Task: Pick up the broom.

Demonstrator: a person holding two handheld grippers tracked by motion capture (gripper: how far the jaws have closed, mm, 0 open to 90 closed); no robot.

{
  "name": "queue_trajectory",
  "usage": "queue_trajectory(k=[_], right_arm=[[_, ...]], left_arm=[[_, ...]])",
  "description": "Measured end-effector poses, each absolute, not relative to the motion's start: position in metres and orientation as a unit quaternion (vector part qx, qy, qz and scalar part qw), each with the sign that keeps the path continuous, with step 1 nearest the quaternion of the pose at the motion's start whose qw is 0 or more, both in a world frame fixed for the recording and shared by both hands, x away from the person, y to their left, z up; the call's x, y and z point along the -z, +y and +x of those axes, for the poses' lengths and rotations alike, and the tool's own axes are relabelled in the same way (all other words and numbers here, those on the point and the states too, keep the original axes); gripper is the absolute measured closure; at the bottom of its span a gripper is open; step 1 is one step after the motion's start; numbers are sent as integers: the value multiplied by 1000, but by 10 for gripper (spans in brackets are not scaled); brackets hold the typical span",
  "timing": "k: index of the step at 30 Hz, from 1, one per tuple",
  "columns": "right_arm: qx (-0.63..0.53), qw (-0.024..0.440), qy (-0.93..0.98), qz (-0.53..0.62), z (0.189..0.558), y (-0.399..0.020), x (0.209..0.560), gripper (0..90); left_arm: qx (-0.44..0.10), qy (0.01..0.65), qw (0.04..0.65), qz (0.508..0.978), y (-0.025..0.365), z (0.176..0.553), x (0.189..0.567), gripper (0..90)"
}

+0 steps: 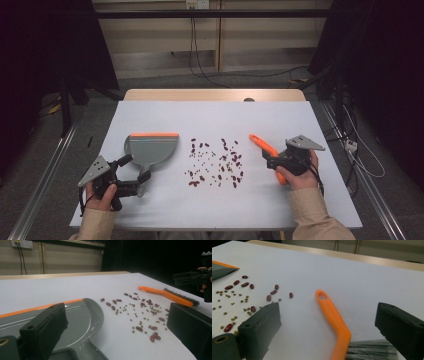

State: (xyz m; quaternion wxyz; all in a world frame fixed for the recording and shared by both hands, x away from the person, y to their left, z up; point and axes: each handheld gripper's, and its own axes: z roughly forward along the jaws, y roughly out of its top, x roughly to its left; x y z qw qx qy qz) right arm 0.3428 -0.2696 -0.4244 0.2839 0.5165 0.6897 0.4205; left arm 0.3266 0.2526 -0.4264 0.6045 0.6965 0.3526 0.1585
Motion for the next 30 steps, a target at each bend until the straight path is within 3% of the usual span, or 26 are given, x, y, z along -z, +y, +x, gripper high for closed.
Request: queue_trajectory(k=[10, 17, 30], right_arm=[[-377, 247, 705, 547, 366, -286, 425, 189], [-345, 214, 728, 553, 379, -285, 430, 423], [-281, 178, 743, 580, 388, -277, 446, 523]], left_arm=[[-156, 349, 605, 699, 251, 328, 426, 29], [-157, 347, 606, 698, 250, 330, 425, 29], [-152, 343, 606, 702, 248, 331, 426, 30]])
